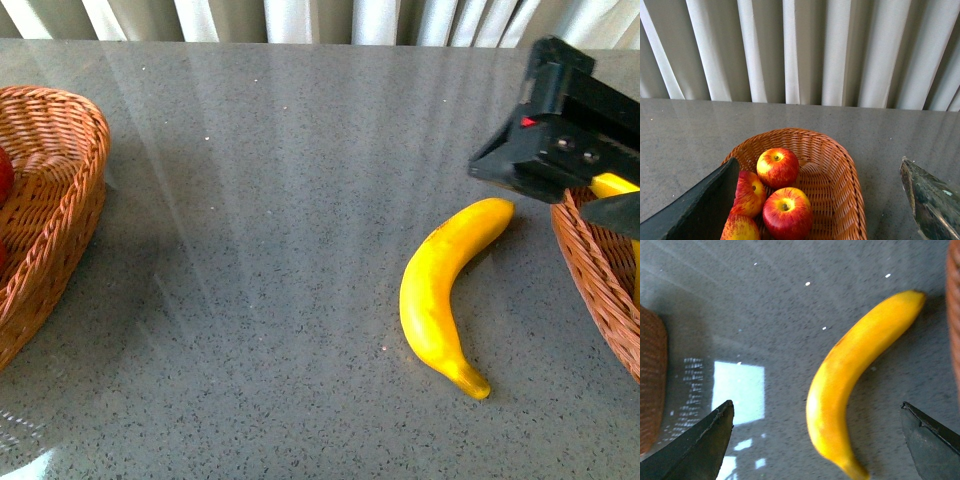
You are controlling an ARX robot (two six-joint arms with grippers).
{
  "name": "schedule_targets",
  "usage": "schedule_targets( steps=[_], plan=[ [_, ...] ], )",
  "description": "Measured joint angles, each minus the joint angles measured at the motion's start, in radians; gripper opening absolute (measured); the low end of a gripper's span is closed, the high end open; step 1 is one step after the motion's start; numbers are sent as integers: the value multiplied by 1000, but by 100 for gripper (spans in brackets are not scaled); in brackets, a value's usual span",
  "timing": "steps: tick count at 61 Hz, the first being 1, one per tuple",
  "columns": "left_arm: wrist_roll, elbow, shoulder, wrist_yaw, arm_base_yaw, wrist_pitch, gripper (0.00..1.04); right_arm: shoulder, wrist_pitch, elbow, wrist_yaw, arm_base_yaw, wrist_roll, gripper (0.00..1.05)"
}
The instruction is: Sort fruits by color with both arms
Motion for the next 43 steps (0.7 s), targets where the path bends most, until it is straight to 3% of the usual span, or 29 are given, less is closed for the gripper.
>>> schedule_targets(
  steps=[8, 17, 43],
  plan=[
    [0, 0, 0, 0, 0, 0, 96, 58, -10, 10, 14, 52, 110, 96],
    [0, 0, 0, 0, 0, 0, 96, 148, -13, 15, 17, 50, 222, 96],
    [0, 0, 0, 0, 0, 0, 96, 332, -34, 135, -17, 17, 260, 96]
  ],
)
